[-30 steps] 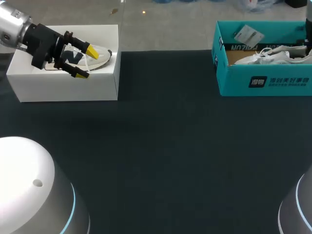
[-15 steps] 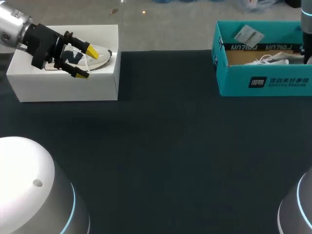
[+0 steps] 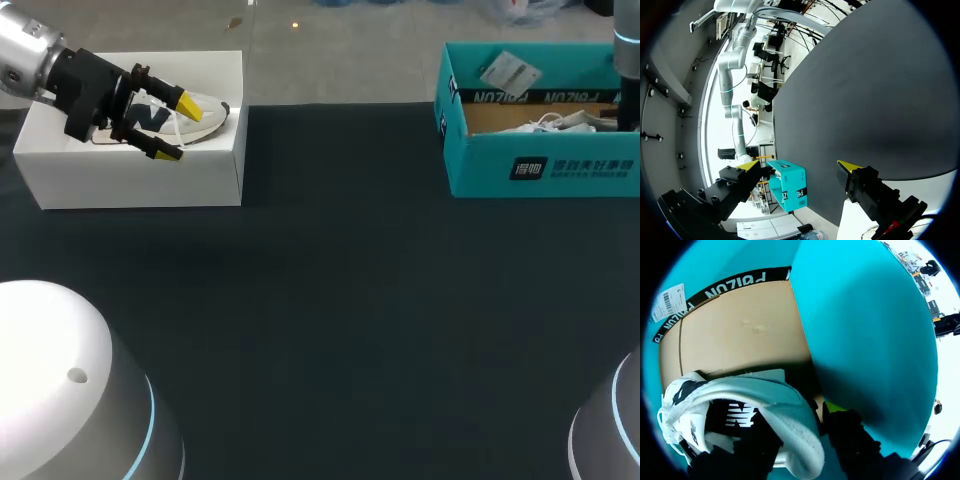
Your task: Take the shoe out of the shoebox, open the shoe tongue, remove and reinsert the insole, then place the shoe into the shoebox
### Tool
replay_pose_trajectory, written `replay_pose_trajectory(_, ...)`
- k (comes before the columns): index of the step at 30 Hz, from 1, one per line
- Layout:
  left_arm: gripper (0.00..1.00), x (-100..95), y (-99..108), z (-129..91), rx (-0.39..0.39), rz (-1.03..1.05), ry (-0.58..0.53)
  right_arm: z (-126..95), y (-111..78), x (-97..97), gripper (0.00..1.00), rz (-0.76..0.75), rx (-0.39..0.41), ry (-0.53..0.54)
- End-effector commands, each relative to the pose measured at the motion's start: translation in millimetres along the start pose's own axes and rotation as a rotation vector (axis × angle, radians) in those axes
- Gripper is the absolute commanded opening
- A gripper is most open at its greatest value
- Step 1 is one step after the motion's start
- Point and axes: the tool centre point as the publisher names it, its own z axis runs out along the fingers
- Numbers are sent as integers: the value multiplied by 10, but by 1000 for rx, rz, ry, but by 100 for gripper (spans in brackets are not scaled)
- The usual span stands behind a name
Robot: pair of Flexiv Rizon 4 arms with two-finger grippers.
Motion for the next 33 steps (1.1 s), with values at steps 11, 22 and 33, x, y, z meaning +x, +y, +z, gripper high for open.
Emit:
replay_pose_trajectory(11, 100, -2, 3, -6, 1, 1, 3, -529, -79, -187, 100, -7, -4, 105)
replay_pose_trajectory(22, 100, -2, 3, -6, 1, 1, 3, -1072, -166, -312, 100, -63, -14, 210)
replay_pose_trajectory(33, 100, -2, 3, -6, 1, 1, 3, -1477, -339, -428, 100, -129, -57, 280)
